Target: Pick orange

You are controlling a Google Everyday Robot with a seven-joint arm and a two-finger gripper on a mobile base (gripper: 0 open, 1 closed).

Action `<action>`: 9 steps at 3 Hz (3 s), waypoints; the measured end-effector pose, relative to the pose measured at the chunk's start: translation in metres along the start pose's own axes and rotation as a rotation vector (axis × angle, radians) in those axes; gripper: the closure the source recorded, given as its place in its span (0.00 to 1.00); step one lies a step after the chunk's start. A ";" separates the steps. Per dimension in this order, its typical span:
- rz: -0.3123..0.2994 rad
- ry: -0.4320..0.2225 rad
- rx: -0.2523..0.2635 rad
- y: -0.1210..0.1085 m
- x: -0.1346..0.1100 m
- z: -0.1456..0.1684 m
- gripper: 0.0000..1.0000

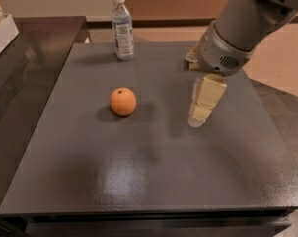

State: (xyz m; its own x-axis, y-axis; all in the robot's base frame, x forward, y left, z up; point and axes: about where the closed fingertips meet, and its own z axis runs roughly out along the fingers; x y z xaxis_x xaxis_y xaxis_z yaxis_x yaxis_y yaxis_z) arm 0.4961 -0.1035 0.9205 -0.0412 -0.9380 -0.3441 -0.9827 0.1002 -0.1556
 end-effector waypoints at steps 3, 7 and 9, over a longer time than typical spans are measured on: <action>-0.104 -0.112 -0.056 -0.030 -0.080 0.069 0.00; -0.165 -0.148 -0.153 -0.029 -0.126 0.123 0.18; -0.160 -0.160 -0.164 -0.031 -0.129 0.121 0.65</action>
Offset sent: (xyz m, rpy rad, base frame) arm 0.0682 0.1367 -0.0469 0.1297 0.0159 0.1766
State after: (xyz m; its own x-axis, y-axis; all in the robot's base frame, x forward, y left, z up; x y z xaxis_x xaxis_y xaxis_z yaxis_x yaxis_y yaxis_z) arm 0.5539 0.0544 0.8580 0.1333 -0.8718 -0.4713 -0.9910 -0.1124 -0.0724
